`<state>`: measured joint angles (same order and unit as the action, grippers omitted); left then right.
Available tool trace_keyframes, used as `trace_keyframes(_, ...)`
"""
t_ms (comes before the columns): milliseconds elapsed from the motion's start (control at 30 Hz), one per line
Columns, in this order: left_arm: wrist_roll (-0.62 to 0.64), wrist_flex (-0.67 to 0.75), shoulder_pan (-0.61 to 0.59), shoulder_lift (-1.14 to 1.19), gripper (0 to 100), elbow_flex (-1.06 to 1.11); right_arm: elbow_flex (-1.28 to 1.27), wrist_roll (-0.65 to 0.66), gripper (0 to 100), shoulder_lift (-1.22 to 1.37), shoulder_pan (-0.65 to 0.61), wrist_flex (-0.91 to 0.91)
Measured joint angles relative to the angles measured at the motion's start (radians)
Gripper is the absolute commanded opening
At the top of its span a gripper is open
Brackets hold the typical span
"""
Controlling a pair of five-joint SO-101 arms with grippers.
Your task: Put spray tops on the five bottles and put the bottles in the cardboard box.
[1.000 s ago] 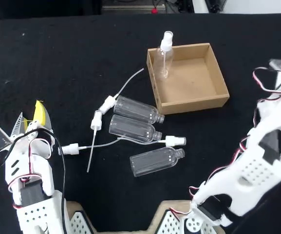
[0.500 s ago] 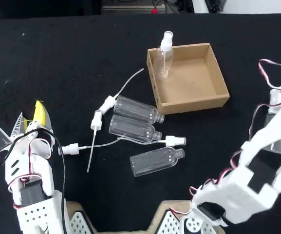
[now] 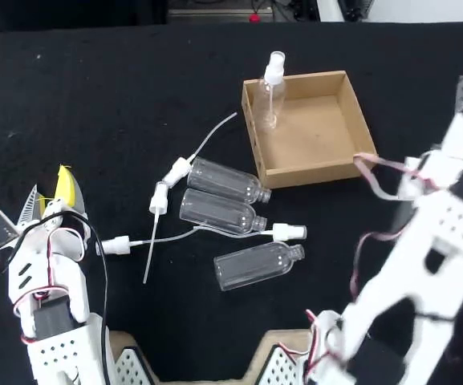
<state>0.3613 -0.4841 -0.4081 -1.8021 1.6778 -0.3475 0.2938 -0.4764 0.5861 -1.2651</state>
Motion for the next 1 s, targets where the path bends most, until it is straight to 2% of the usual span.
trace_keyframes(100, -0.038, 0.0, 0.002, 0.0, 19, 0.0, -0.072, -0.063, 6.0, -0.133, -0.117, 0.002)
trace_keyframes(200, -0.126, -0.02, 0.057, 0.0, 19, 0.0, -0.144, -0.124, 6.0, -0.259, -0.245, 0.003)
trace_keyframes(367, -0.184, -0.195, 0.18, -0.002, 19, -0.035, -0.244, -0.215, 6.0, -0.416, -0.47, 0.011)
trace_keyframes(467, -0.189, -0.236, 0.218, -0.002, 19, -0.051, -0.334, -0.23, 6.0, -0.47, -0.56, 0.083)
trace_keyframes(600, -0.196, -0.249, 0.222, 0.006, 19, -0.075, -0.463, -0.235, 6.0, -0.506, -0.624, 0.172)
trace_keyframes(733, -0.198, -0.252, 0.222, 0.123, 19, -0.149, -0.517, -0.235, 6.0, -0.54, -0.667, 0.187)
trace_keyframes(1000, -0.261, -0.252, 0.238, 0.647, 20, -0.456, -0.58, -0.235, 6.0, -0.646, -0.669, 0.196)
